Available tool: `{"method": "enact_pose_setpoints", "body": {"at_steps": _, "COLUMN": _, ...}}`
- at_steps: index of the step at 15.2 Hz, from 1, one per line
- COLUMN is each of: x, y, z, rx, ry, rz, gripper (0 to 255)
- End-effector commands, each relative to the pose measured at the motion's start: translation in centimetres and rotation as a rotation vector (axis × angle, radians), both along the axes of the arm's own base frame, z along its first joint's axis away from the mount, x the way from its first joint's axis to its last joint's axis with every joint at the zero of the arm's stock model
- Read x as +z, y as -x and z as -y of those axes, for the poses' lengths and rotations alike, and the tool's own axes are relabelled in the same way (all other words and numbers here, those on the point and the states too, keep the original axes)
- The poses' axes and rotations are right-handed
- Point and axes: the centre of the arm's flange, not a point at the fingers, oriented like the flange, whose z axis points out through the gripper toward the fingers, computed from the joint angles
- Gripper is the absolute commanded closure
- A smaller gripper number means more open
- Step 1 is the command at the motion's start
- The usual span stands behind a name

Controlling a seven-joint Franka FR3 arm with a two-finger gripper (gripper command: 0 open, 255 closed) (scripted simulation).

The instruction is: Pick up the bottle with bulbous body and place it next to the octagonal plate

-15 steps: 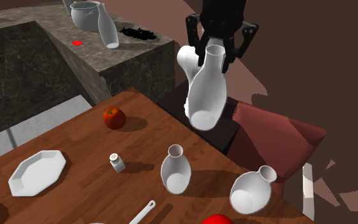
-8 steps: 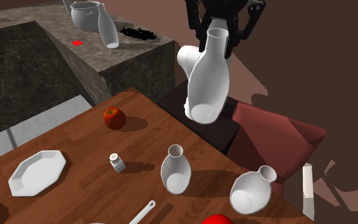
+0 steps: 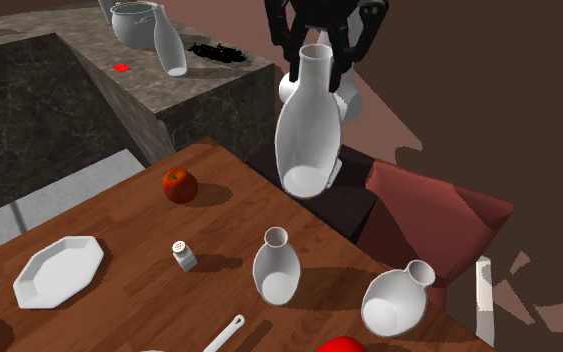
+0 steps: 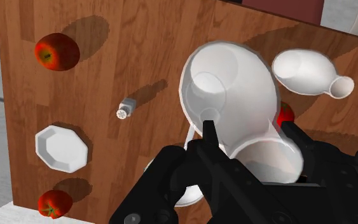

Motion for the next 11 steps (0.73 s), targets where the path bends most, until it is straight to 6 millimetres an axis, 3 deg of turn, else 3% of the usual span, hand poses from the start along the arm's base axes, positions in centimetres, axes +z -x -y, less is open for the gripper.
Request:
{"method": "enact_pose_setpoints", "body": {"at_steps": 1, "x": -0.8, "y": -1.7, "z": 1.7, "rx": 0.001, "ry": 0.0, "rz": 0.001, "gripper": 255}}
{"method": "enact_pose_setpoints", "body": {"at_steps": 11, "x": -6.5, "y": -10.4, "z": 9.8, "rx": 0.001, "ry": 0.0, "rz": 0.001, "gripper": 255}}
